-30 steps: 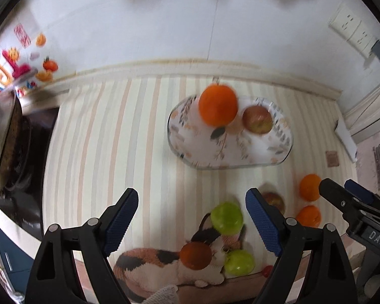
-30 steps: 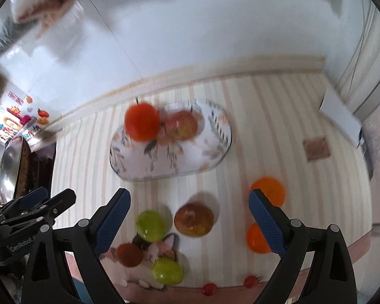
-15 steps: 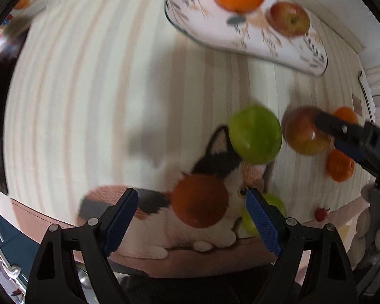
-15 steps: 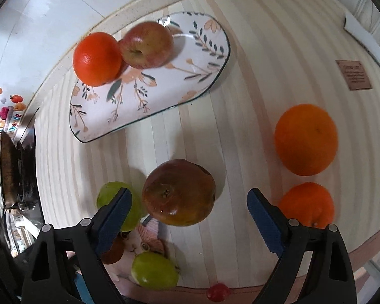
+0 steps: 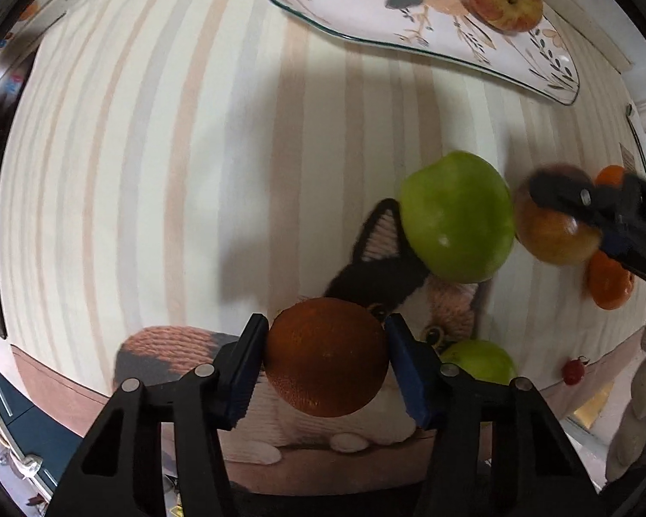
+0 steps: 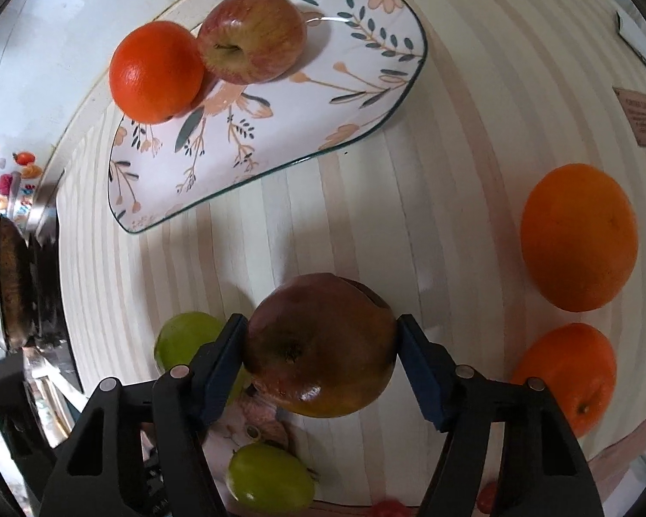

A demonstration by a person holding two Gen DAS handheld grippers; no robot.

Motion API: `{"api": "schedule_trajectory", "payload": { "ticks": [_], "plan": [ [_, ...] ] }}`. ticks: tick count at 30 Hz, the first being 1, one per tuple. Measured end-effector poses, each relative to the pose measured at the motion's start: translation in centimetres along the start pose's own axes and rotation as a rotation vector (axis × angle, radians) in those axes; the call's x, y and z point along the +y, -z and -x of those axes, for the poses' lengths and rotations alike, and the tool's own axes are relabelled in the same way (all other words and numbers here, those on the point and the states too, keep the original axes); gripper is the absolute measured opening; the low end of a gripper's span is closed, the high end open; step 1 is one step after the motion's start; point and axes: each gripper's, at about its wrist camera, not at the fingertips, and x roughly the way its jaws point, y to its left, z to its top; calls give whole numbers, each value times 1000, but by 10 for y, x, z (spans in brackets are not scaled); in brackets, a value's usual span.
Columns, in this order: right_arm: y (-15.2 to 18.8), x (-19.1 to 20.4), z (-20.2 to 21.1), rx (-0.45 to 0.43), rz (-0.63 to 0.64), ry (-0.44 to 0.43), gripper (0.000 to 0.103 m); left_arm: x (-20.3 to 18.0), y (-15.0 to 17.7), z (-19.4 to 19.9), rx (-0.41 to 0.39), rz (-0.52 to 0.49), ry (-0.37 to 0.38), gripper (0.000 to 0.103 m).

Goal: Organize fruits
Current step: 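Grasp the dark orange fruit with the left tool while the right tool grasps the brown apple, then place the dark orange fruit and brown apple on the plate, open both tools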

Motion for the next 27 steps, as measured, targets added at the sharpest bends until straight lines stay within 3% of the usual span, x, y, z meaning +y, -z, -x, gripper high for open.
{"api": "schedule_trajectory", "payload": {
  "ticks": [6,14,21,27],
  "plan": [
    [19,-3,-1,38,32,9,72,13,-5,0,0,35,13,54],
    [20,5,-6,43,37,27,73,20,-22,-15,28,46,13,54],
    [18,3,-14,54,24,8,72,14,-21,-15,9,38,2,53],
    [20,2,-8,24,29,6,71,9,-21,9,-36,10,-2,53]
  ]
}}
